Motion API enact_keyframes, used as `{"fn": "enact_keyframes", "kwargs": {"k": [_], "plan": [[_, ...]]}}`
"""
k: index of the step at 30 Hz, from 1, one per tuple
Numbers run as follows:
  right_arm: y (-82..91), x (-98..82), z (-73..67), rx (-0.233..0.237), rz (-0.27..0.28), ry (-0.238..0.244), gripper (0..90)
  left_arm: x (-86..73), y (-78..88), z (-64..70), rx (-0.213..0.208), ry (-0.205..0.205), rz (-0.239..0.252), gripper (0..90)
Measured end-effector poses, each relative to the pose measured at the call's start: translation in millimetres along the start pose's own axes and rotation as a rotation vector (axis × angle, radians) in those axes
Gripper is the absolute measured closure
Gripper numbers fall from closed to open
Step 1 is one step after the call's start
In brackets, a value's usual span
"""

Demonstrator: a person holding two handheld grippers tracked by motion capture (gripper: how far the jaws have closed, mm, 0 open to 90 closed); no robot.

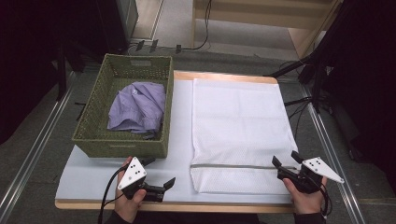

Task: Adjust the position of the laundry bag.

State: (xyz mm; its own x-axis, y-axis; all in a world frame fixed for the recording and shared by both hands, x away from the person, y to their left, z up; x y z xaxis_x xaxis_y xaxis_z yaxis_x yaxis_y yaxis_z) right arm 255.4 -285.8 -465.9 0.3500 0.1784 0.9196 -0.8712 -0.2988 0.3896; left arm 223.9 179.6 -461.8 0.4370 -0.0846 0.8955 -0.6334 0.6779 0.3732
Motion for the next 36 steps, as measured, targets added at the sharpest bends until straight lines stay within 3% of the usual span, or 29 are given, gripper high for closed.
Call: {"fn": "enact_keyframes", "kwargs": {"k": [19, 26, 30, 32, 33, 36], "plan": [[-4.1, 1.1, -5.5, 0.017, -0.002, 0.004, 25.6, -1.1, -4.8, -1.5, 0.01, 0.015, -0.011, 1.2], [-10.8, 12.9, -13.4, 0.027, 0.003, 0.003, 31.9, -3.6, -26.1, 17.0, -0.014, 0.026, -0.047, 3.7], [-17.3, 22.7, -13.5, -0.009, -0.018, 0.027, 37.7, -6.4, -35.8, 28.4, -0.024, 0.007, -0.085, 7.6], [-21.7, 29.2, -2.1, -0.025, -0.025, 0.006, 41.1, -8.7, -43.1, 35.8, -0.015, 0.012, -0.12, 10.7], [-25.5, 32.6, 11.8, -0.05, -0.03, -0.017, 44.8, -10.3, -49.1, 40.0, -0.011, 0.021, -0.151, 14.5], [-31.6, 35.4, 29.9, -0.076, -0.036, -0.026, 51.4, -13.4, -58.3, 46.7, -0.019, 0.037, -0.191, 16.2]]}}
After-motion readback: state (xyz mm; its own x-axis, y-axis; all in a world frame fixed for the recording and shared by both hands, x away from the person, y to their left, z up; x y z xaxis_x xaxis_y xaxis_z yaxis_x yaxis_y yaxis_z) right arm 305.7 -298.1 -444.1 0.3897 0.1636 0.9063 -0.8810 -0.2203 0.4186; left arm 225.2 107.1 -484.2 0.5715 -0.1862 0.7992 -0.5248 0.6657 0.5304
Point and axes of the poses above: each handheld gripper's, and its own axes: y roughly backward along the jaws, x roughly out of its top, z roughly to its right, the point moved 2 cm from there along -y, roughly forward along the jaws, and after that the axes turned 9 degrees about y, right-handed, at the moved point
